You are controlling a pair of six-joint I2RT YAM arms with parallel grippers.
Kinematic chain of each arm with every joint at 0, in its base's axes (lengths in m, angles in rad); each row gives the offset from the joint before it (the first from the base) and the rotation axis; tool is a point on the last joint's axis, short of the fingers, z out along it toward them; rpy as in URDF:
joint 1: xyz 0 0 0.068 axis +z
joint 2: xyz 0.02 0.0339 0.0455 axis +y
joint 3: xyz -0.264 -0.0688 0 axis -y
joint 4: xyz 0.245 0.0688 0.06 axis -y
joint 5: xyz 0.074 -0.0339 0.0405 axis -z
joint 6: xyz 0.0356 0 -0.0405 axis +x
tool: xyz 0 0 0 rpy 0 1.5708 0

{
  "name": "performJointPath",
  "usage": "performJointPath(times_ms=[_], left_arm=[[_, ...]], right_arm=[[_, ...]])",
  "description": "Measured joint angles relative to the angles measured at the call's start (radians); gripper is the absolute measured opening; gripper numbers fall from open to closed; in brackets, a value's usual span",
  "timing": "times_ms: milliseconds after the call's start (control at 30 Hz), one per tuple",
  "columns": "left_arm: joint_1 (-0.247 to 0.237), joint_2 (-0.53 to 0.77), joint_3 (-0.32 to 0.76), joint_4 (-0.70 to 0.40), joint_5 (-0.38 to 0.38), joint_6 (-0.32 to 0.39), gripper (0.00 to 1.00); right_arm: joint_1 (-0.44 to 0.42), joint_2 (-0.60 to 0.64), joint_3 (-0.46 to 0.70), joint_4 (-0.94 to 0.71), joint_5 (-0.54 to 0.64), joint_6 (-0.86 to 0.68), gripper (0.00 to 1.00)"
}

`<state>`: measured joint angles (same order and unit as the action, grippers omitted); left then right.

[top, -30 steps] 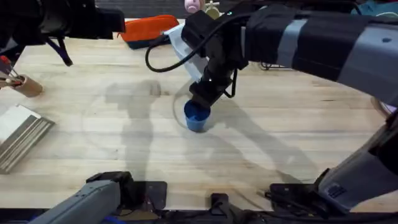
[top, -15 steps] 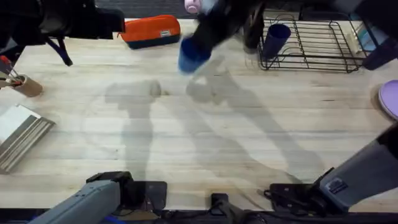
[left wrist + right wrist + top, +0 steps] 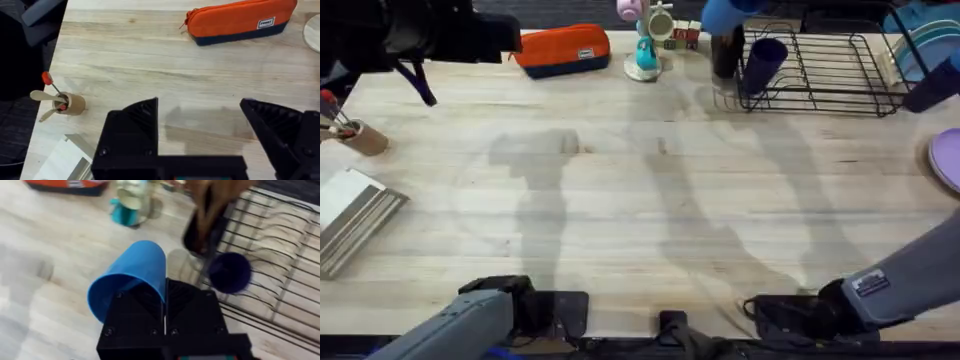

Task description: Pick up the cup on the table and put them onto the rack.

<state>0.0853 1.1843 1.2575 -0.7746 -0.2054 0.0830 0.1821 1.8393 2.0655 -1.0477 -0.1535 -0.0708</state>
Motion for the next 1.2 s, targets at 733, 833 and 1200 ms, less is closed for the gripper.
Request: performJointPath(times_ms=[733,833,1200], left_arm=[[0.000,0.000,0.000,0.000,0.000,0.000,0.993],[0.000,0.000,0.000,0.000,0.000,0.000,0.993],[0.000,0.000,0.000,0.000,0.000,0.000,0.994]], right_arm=[[-0.194,0.001,0.000,-0.001,0.091,0.011,0.030],[-0.195,0.008,0.000,0.001,0.094,0.011,0.030],[-0.233,0.074,0.000,-0.006,0.101,0.011,0.030]])
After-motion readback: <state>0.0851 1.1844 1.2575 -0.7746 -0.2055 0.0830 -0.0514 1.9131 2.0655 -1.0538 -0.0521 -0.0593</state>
